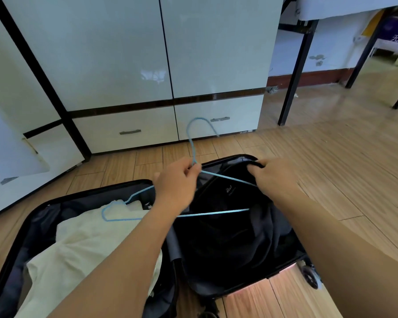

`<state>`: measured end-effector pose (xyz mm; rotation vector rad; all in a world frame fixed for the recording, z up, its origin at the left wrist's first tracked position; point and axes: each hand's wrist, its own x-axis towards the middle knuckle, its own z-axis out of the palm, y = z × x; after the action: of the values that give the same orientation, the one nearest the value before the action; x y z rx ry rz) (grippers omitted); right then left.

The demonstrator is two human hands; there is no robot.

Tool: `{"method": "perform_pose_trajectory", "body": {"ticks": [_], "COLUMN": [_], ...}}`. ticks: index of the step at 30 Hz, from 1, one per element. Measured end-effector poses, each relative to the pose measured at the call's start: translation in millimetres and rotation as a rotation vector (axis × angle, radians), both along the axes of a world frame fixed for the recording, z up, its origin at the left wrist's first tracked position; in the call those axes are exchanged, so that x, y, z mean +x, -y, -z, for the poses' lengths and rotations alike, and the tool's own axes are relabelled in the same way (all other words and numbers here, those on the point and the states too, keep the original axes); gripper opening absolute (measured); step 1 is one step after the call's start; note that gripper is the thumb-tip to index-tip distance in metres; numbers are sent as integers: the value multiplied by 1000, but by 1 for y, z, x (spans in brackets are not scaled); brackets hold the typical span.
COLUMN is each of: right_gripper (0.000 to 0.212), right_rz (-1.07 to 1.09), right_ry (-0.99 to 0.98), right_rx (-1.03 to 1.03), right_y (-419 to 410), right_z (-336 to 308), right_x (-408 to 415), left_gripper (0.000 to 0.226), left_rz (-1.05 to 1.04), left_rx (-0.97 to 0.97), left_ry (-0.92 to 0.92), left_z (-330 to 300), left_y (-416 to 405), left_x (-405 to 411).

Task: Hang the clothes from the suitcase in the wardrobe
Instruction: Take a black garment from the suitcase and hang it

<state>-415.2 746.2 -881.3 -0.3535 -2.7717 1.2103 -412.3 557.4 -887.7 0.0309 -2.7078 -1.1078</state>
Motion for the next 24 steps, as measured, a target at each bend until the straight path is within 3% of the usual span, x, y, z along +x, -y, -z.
{"method": "perform_pose_trajectory", "body": {"ticks": [2, 4, 6, 10, 12, 14, 16, 19, 21, 24], "right_gripper": [17, 16, 16, 18, 9, 13, 18, 17, 19, 18], "right_rz": [-118, -235, -325, -467, -469, -416, -284, -153, -114, -98], "right_ry": [49, 95, 57, -6, -26, -80, -126, -124, -106, -100], "right_rx": [-322, -498, -404, 153, 154, 102, -35, -380, -521, -652], "right_y": [20, 33, 31, 19, 19, 15, 4, -12, -18, -19], "right_z": [-14, -27, -36, -33, -24, -17, -16, -19, -21, -25], "right_x": [9, 14, 12, 5, 6, 5, 1, -3, -3, 0], "left_gripper": [30, 29, 26, 13, 13, 30, 51, 56, 57, 64], "left_rz": [75, 115, 112, 136, 214, 245, 78, -453, -532, -372], "left_rx": [-32, 32, 164, 340, 395, 352, 187, 99, 129, 154], "left_ry": [-54, -59, -40, -33, 3, 25, -86, -291, -139, 263], "left_z": [1, 3, 1, -8, -13, -17, -19, -17, -3, 27], "left_y": [-18, -26, -24, -12, -7, -4, -1, 5, 6, -4], "left_x": [8, 9, 5, 2, 1, -3, -8, -5, -3, 1]}}
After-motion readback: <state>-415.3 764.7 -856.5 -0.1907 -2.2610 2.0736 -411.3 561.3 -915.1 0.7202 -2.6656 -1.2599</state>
